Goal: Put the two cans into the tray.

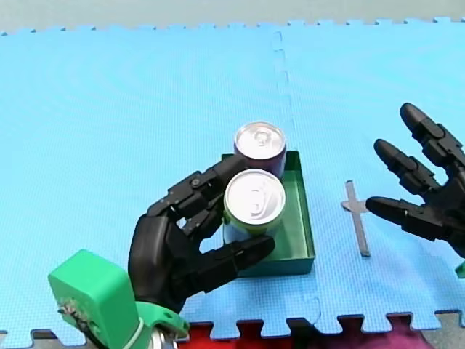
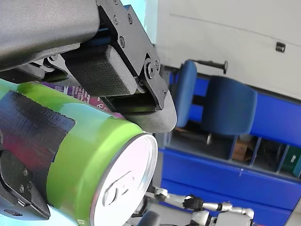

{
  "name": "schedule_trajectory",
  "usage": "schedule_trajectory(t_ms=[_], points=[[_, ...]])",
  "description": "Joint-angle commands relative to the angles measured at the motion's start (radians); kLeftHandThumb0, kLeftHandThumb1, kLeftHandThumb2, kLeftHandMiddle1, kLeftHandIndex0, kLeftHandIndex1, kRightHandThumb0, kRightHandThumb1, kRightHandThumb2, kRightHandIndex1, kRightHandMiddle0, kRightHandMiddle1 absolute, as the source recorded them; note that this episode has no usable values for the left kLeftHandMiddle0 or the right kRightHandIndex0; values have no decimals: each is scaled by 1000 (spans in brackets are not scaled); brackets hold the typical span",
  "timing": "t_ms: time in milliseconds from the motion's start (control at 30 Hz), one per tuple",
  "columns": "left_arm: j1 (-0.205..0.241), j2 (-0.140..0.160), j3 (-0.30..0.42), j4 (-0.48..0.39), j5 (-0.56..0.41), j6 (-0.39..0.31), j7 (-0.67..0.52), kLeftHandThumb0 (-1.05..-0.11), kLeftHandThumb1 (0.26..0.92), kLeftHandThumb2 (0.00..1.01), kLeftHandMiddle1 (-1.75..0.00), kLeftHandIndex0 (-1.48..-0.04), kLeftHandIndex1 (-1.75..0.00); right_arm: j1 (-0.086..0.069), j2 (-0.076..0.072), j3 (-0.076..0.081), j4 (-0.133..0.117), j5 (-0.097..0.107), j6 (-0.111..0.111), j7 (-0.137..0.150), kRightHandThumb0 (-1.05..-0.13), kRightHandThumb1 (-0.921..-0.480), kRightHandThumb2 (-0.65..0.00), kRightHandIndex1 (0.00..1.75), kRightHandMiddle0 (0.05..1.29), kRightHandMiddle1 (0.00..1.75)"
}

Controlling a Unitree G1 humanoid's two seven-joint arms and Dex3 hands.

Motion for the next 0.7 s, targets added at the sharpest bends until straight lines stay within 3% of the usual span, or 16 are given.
schedule_trajectory(t_ms=[0,667], points=[[-5,-13,5,11,-6,-16,-5,-378,753,0,0,-1292,0,4,-5,-1,-7,2,5,-1,-578,-675,0,0,292,0],[-21,-17,21,58,-9,-33,-12,-375,749,0,0,-1291,0,13,-4,7,-26,1,13,-8,-596,-679,-1,0,294,0]])
